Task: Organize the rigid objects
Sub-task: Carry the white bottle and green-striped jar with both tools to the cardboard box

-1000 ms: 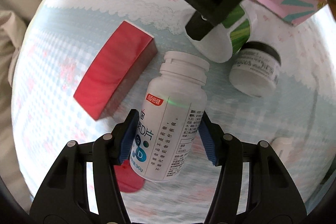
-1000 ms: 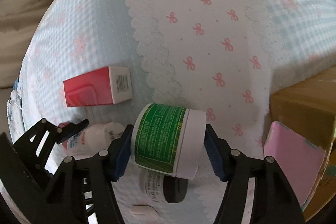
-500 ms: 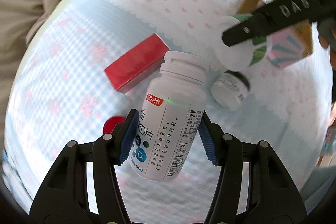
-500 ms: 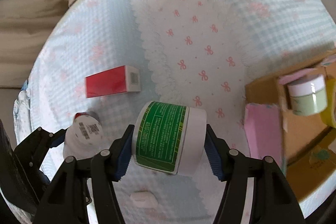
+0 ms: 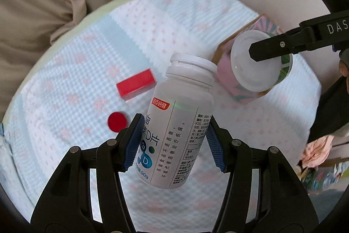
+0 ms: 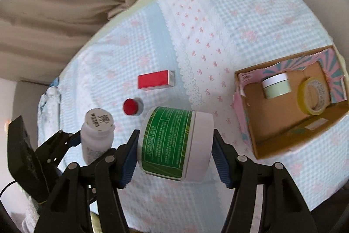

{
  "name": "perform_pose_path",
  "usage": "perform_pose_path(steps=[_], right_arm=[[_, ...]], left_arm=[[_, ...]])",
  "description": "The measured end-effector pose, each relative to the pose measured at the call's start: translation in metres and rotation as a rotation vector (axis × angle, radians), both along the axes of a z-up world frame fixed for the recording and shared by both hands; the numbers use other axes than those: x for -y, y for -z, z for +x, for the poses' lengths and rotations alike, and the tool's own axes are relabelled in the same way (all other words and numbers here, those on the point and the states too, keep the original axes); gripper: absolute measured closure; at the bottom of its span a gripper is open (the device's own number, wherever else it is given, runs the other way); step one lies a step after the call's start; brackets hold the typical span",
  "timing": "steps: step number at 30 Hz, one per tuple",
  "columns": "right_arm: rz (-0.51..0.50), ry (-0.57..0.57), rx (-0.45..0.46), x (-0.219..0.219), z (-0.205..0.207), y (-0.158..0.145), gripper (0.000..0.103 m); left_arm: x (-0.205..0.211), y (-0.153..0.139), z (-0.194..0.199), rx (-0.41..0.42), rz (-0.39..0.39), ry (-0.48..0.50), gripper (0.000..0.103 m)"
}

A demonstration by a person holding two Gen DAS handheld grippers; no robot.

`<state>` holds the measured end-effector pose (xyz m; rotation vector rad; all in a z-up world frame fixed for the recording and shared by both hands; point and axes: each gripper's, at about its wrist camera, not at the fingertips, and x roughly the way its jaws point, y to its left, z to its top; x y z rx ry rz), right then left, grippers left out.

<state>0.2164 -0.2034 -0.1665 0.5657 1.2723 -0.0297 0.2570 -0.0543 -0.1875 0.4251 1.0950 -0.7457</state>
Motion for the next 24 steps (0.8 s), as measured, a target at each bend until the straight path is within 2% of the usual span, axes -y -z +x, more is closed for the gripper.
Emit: perform_pose_path(steps=[5, 10, 15, 19, 24], right_arm=[[0.029, -0.004, 0.03, 0.037, -0.028, -0.033, 0.045], [0.035, -0.012, 0.069, 0.087, -0.054, -0.054, 0.046], [0.054, -0.025, 0.067, 0.146, -0.071, -0.05, 0.046], [0.035, -0.008, 0.046, 0.196, -0.085, -0.037, 0.046], [0.021, -0.004, 0.015, 0.247, -0.091, -0.013, 0.046]], left_arm=[[0.032, -0.032, -0.026, 0.012, -0.032, -0.01, 0.05], [0.082, -0.047, -0.049, 0.021, -0.045, -0.052, 0.05], [0.143, -0.04, -0.06, -0.023, -0.062, -0.096, 0.05], [0.199, -0.021, -0.063, -0.052, -0.053, -0.113, 0.05], [0.244, 0.006, -0.06, -0.089, -0.054, -0.159, 0.05]])
